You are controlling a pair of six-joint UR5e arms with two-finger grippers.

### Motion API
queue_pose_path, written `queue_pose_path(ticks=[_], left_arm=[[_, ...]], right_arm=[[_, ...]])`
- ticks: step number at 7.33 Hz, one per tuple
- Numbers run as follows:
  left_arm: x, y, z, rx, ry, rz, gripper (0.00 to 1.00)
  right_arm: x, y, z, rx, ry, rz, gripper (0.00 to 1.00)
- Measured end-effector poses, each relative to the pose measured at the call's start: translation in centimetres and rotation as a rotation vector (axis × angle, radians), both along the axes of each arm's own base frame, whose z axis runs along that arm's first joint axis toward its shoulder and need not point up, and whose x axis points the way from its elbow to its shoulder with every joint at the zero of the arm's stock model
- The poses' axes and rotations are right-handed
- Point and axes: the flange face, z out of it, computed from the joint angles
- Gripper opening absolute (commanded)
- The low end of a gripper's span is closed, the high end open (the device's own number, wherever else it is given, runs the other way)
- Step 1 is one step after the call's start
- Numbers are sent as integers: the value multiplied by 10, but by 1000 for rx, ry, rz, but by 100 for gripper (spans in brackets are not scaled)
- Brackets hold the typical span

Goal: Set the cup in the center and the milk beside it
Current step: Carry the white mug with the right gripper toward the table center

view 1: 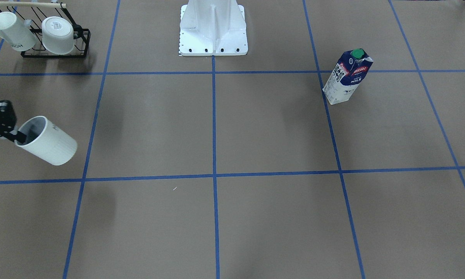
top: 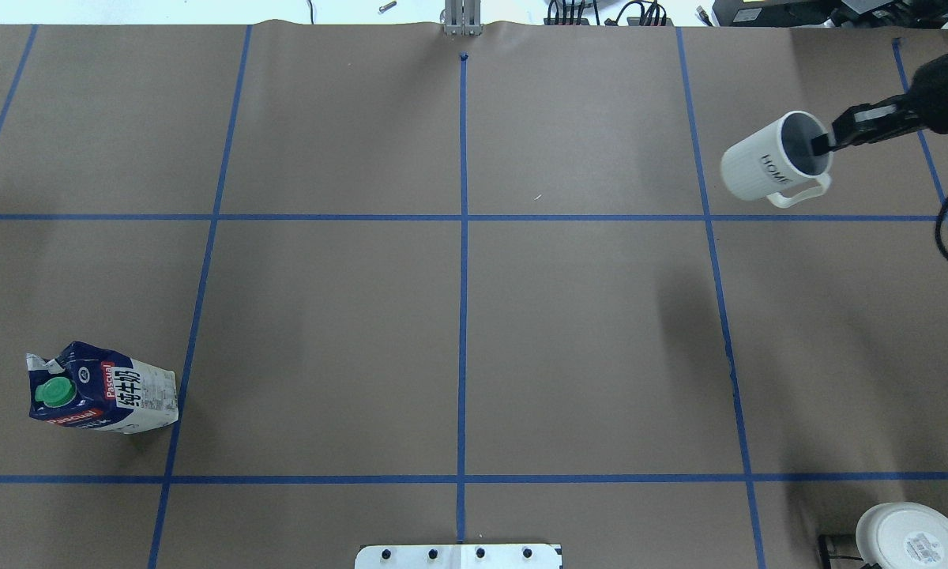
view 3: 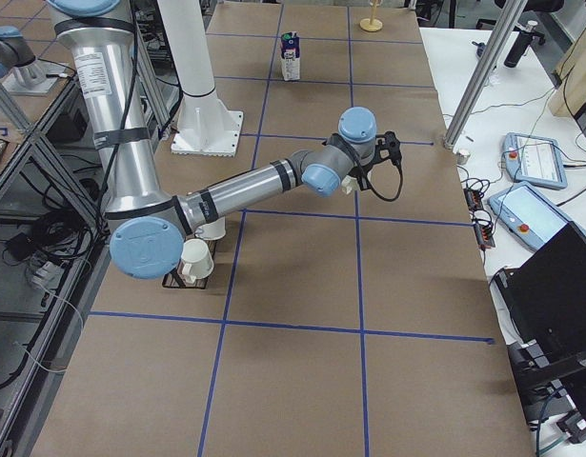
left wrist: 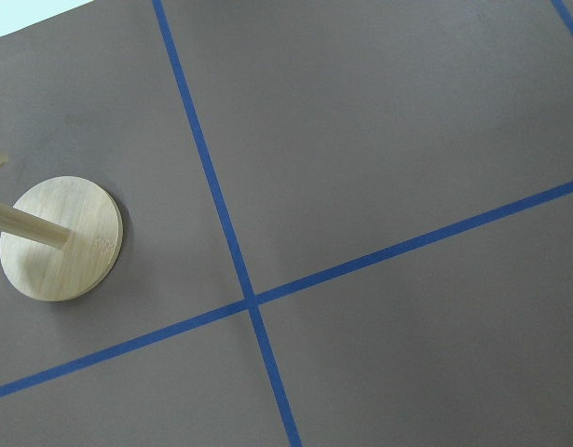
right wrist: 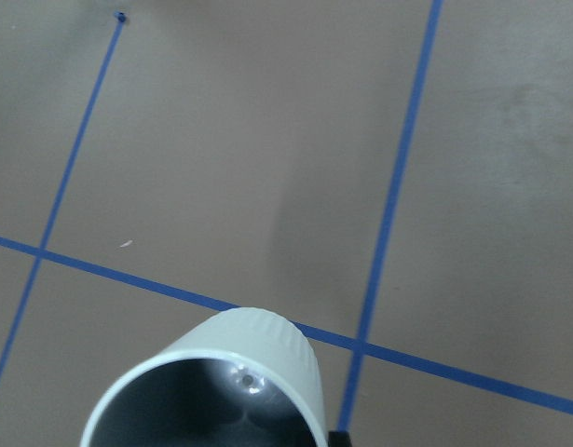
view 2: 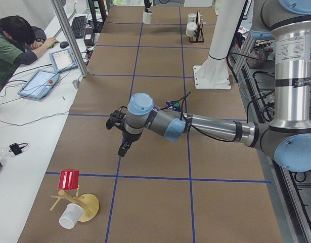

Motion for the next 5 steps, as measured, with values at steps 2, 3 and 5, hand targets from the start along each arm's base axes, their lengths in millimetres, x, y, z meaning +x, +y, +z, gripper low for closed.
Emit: queue_pose_path(ticks=[2, 3, 5], left_arm=[[1, 0, 2, -4, 0, 1, 100], [1, 0, 3, -6, 0, 2, 100], [1, 0, 6, -12, 0, 2, 100]], right_arm=[[-109, 8, -66, -111, 44, 51, 0], [-162, 17, -101, -154, 125, 68, 0], [-255, 50, -166, -281, 266, 101, 0]])
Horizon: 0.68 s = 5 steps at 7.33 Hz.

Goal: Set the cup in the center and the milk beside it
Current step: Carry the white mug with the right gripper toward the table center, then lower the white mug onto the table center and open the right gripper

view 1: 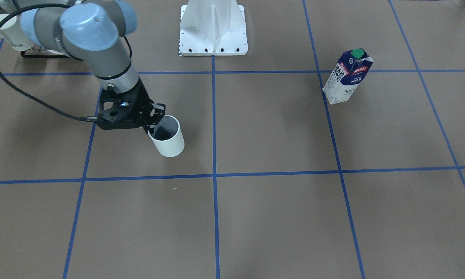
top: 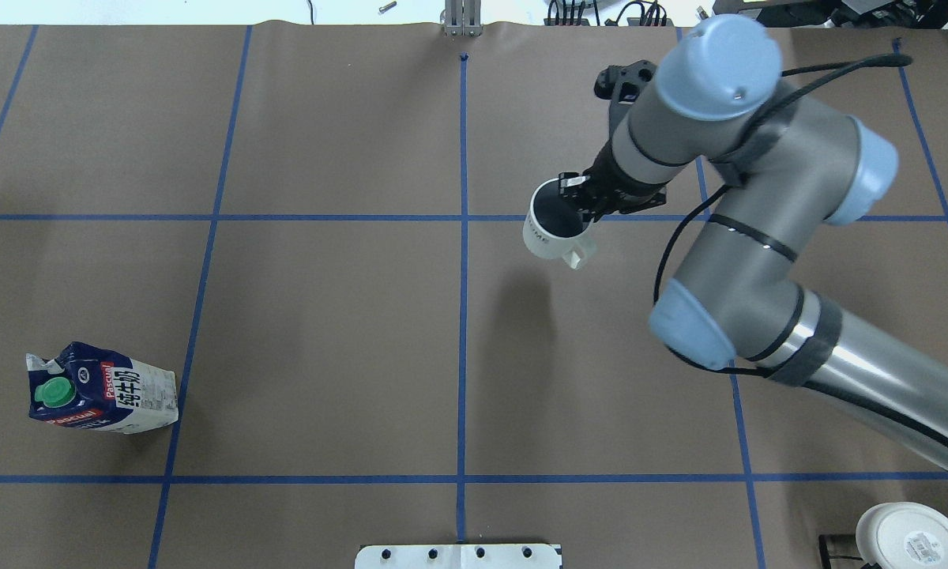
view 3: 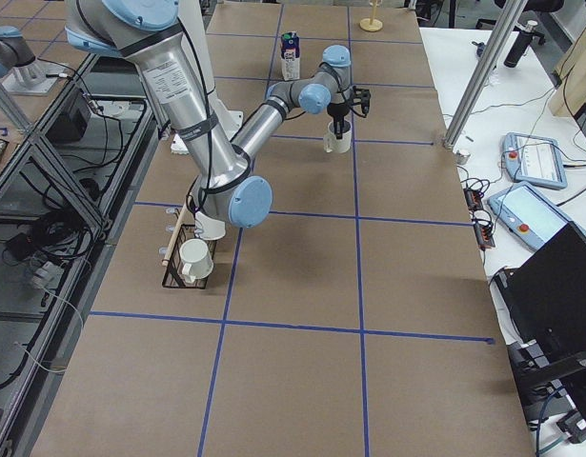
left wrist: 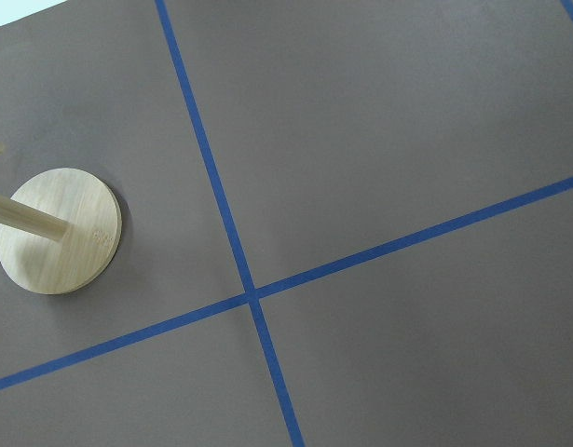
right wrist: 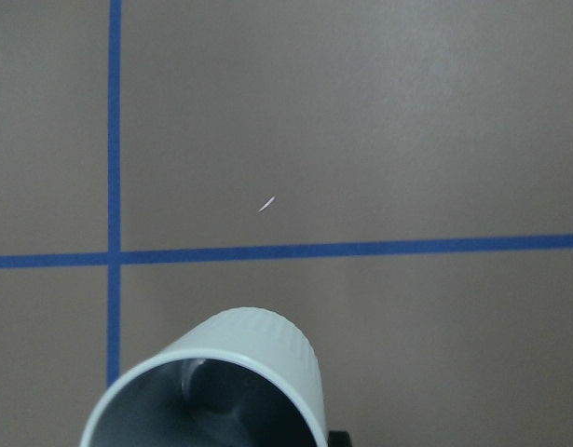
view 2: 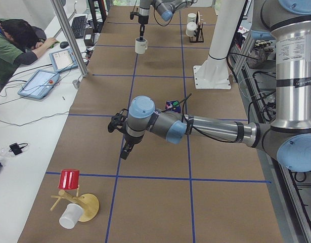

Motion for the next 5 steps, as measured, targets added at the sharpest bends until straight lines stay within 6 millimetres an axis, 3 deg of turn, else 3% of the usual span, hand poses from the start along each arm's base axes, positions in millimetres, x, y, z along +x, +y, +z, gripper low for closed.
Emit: queue_pose_path(ticks=[2, 4, 5], left_arm=[[0, 0, 2, -3, 0, 0, 100], [0, -1, 4, -7, -1, 0, 100], [0, -1, 4, -7, -1, 0, 100]], right_arm=[[-64, 26, -40, -126, 36, 39, 0], [-103, 48, -50, -157, 61, 48, 0], [-112, 55, -50, -155, 69, 46, 7]])
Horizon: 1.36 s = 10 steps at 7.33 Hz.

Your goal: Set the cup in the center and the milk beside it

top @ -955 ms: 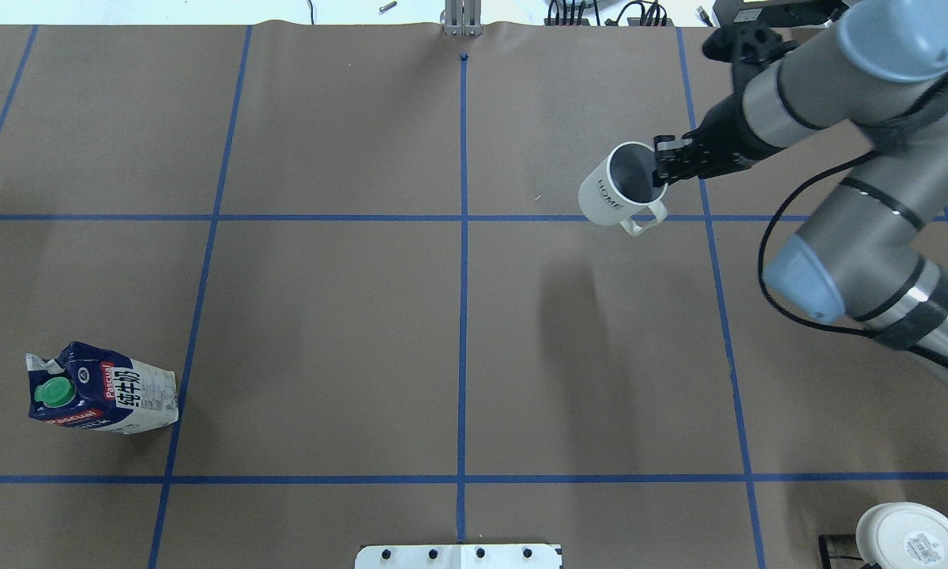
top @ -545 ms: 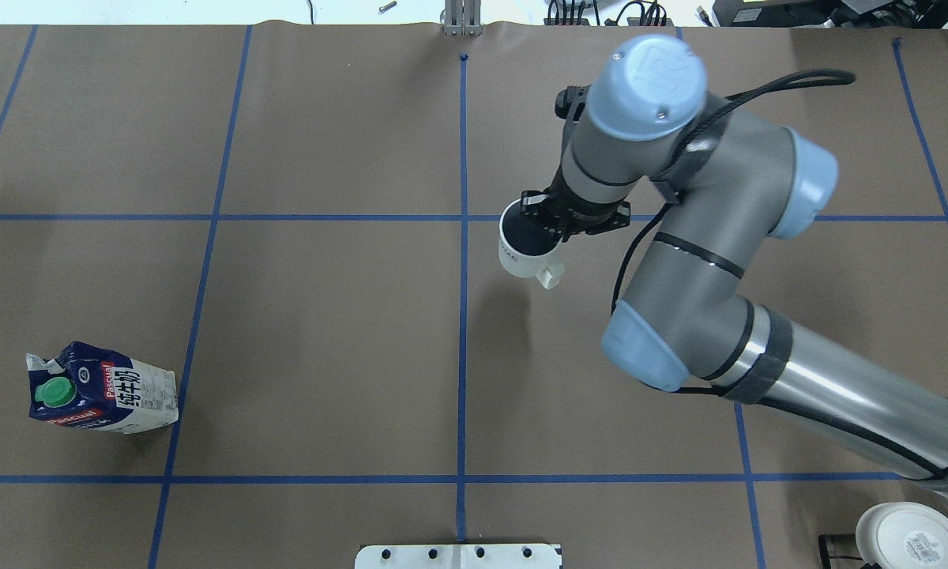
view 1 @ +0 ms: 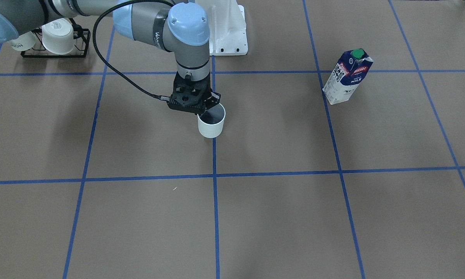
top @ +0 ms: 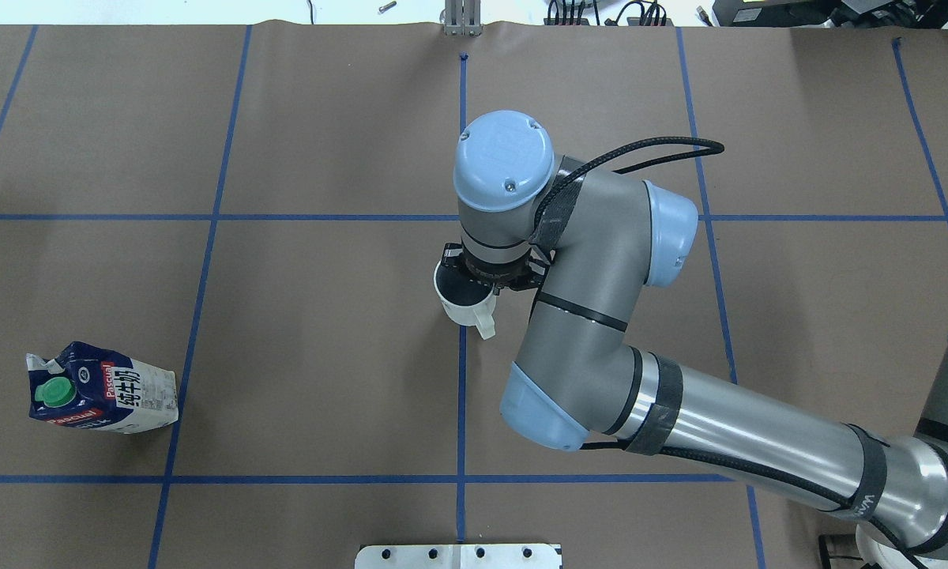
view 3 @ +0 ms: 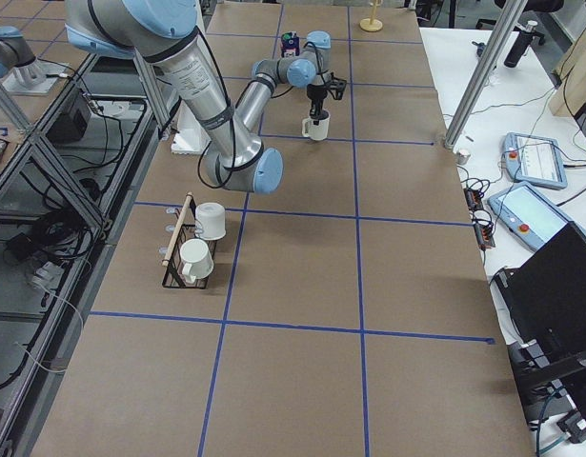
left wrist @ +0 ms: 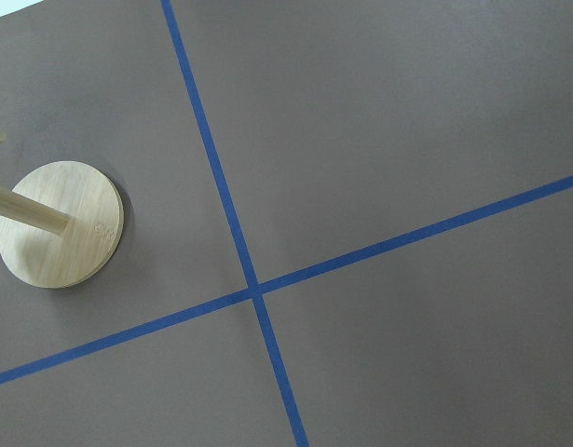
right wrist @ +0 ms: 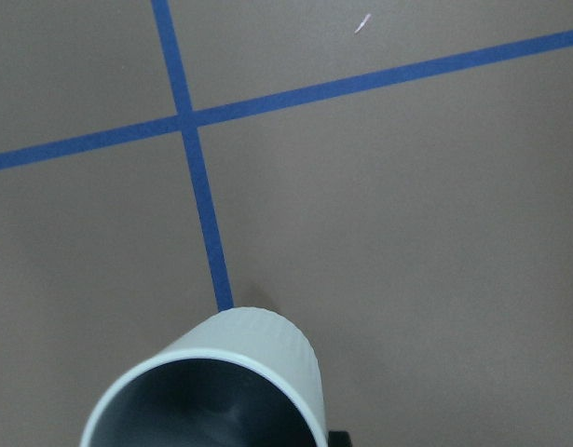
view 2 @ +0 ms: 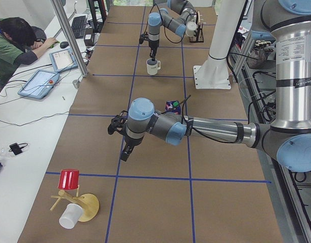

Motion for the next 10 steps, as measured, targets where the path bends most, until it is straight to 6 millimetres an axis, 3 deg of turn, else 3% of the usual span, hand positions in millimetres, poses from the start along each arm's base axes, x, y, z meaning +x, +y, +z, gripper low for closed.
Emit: queue_pose_path(ticks=[2, 3, 4, 6, 7, 9, 10], left_arm=[[0, 0, 1, -1, 0, 0, 100], [0, 0, 0, -1, 1, 0, 100], [0, 0, 0, -1, 1, 0, 100], [0, -1, 0, 0, 1, 0, 100], [0, -1, -2, 5, 1, 0, 100], [1, -6, -16, 30, 8, -2, 100], [3, -10, -30, 43, 39, -15, 100]], right_arm=[[-9, 9, 3, 4, 5, -11, 40], [-11, 11, 3, 10, -2, -14, 77], [-12, 11, 2, 28, -22, -10, 100], [-2, 5, -11, 90, -66, 23, 100], [17, -4, -24, 114, -95, 46, 100], [70, -40, -40, 137, -145, 56, 100], [101, -64, -38, 150, -158, 38, 100]])
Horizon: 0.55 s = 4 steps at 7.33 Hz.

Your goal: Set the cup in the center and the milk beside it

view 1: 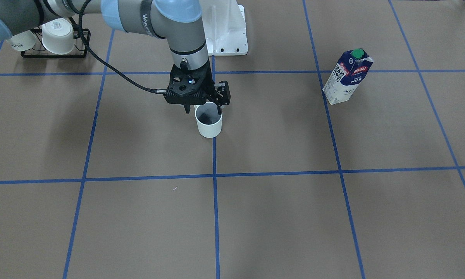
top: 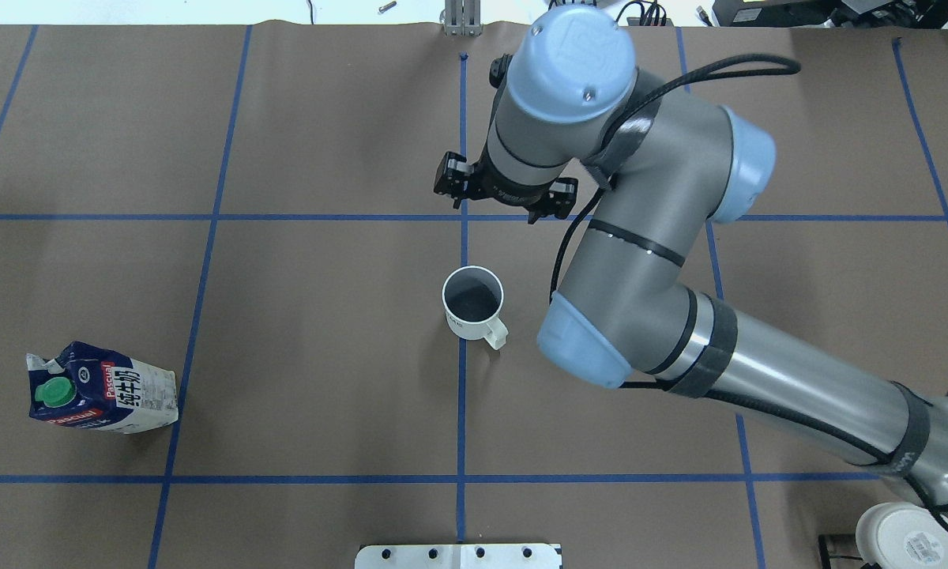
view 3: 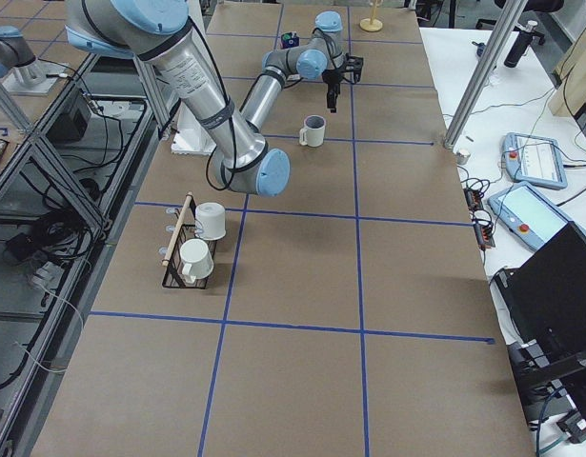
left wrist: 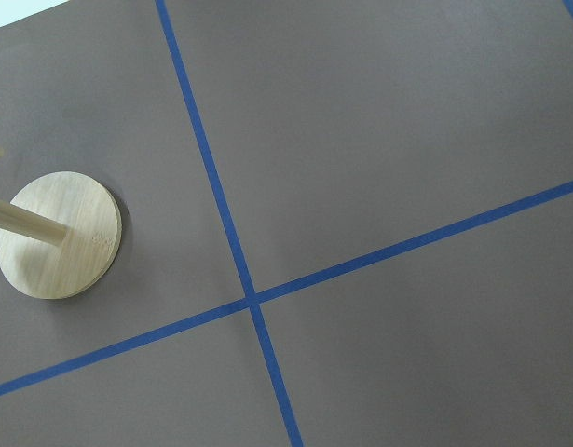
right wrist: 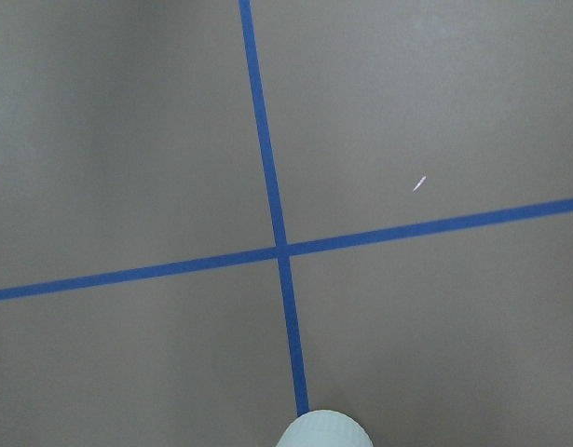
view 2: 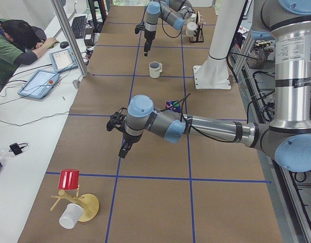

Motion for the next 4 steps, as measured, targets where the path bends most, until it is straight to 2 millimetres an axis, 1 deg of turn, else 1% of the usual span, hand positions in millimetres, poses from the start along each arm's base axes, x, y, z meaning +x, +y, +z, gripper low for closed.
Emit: queue_pose_path(ticks=[1, 2, 3, 4], left_arm=[[4, -1, -18, 30, 64, -24, 100], [8, 3, -31, 74, 121, -40, 100], [13, 7, -42, 100, 176, -28, 100], [19, 12, -55, 104, 240, 1, 100]], right_arm=[[38, -28, 14, 33, 3, -38, 100], [79, -55, 40, 89, 25, -91, 100], [124, -80, 74, 155, 64, -133, 100], [174, -101, 114, 215, 109, -175, 100]])
